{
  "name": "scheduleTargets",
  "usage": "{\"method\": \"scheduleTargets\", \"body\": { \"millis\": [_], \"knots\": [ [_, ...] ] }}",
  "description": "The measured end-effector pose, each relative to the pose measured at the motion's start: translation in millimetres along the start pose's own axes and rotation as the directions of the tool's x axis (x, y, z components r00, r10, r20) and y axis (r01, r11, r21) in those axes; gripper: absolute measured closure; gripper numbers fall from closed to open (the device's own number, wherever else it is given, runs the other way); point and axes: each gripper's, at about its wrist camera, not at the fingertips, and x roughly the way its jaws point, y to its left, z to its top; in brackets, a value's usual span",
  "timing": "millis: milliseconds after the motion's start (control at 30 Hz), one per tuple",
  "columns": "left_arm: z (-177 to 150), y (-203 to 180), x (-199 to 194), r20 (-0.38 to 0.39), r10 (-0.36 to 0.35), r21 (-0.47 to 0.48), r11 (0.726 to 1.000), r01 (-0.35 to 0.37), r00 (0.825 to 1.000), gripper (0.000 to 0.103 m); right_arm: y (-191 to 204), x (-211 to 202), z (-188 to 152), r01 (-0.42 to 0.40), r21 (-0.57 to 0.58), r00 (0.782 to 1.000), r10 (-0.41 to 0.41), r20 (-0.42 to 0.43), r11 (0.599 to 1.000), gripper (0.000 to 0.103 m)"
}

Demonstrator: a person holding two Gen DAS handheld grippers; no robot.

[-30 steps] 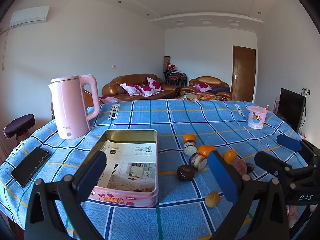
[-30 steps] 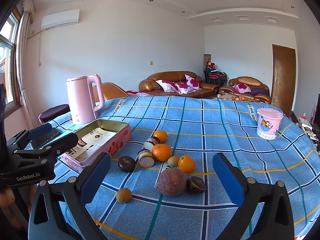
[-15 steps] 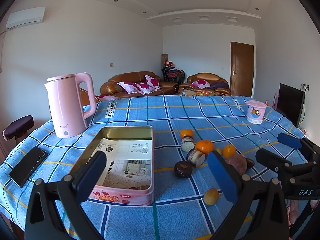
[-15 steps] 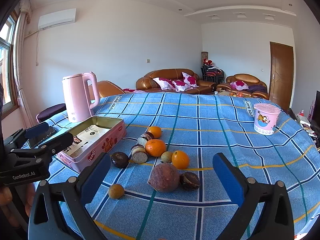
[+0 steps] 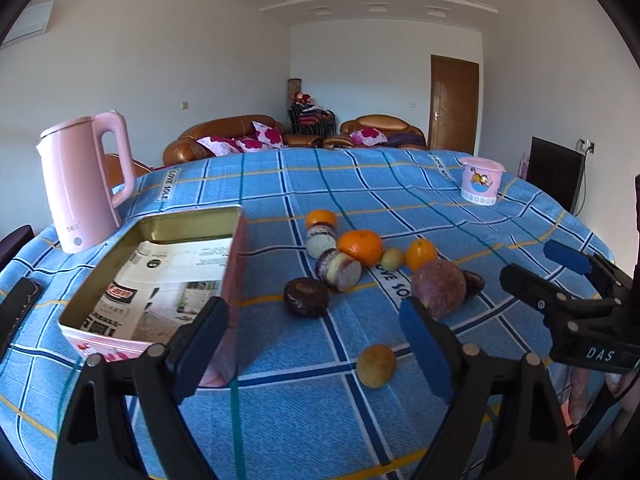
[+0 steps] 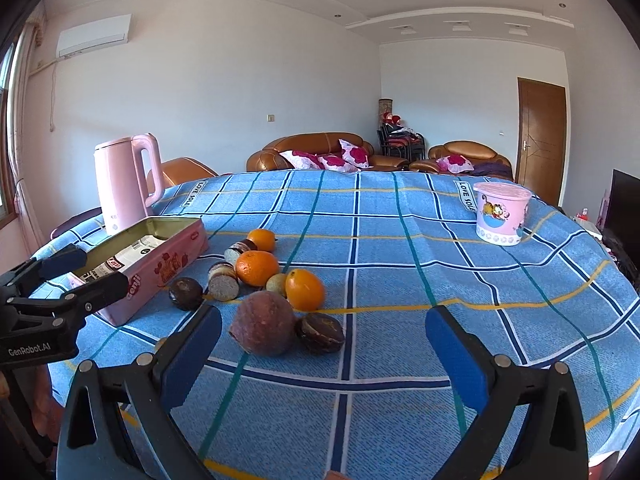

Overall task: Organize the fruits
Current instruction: 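Grasp the small kiwi-like fruit with left gripper while right grasps the large brown fruit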

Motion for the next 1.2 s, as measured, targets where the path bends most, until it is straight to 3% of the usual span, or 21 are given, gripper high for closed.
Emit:
{"method": "scheduleTargets", "body": {
  "millis": [167, 300, 400, 467, 600, 700, 800, 933, 1067, 1200],
  "knots": [
    [-9, -15, 14, -0.054, -0.033, 0.033, 0.999, 0.034, 0.998, 0.022, -8, 5, -2, 0.005, 0.011, 1.0, -0.005, -0.01, 1.0, 0.001],
    [-13, -17, 25, -0.107, -0.073, 0.027, 0.997, 0.077, 0.992, 0.04, -6, 9, -4, -0.001, -0.004, 1.0, 0.001, -0.018, 1.0, 0.001],
    [-16, -18, 32, -0.14, -0.104, 0.017, 0.994, 0.107, 0.985, 0.044, -3, 10, -5, -0.005, -0.014, 1.0, 0.005, -0.019, 1.0, 0.001],
    [-19, -20, 36, -0.154, -0.127, 0.017, 0.991, 0.131, 0.98, 0.052, -1, 11, -6, -0.008, -0.016, 1.0, 0.007, -0.018, 1.0, 0.001],
    [-22, -21, 37, -0.157, -0.149, 0.026, 0.988, 0.155, 0.976, 0.076, 5, 15, -4, -0.028, -0.019, 1.0, 0.028, -0.015, 0.999, 0.001],
    [-20, -14, 32, -0.132, -0.158, 0.004, 0.987, 0.16, 0.979, 0.076, 14, 19, -2, -0.042, -0.051, 0.999, 0.041, -0.01, 0.998, 0.001],
    [-14, -5, 23, -0.061, -0.107, 0.003, 0.994, 0.107, 0.992, 0.076, 24, 23, 3, -0.046, -0.086, 0.999, 0.046, -0.006, 0.995, 0.003],
    [-6, 6, 16, 0.011, -0.035, 0.01, 0.999, 0.035, 0.999, 0.076, 34, 33, 9, -0.073, -0.114, 0.997, 0.07, -0.025, 0.991, 0.015],
    [-5, 15, 19, 0.019, -0.017, -0.004, 1.0, 0.017, 1.0, 0.076, 46, 46, 11, -0.086, -0.15, 0.995, 0.077, -0.065, 0.985, 0.018],
    [-7, 21, 21, 0.013, -0.014, -0.016, 1.0, 0.014, 1.0, 0.076, 54, 57, 9, -0.082, -0.192, 0.99, 0.058, -0.126, 0.978, 0.031]
  ]
}}
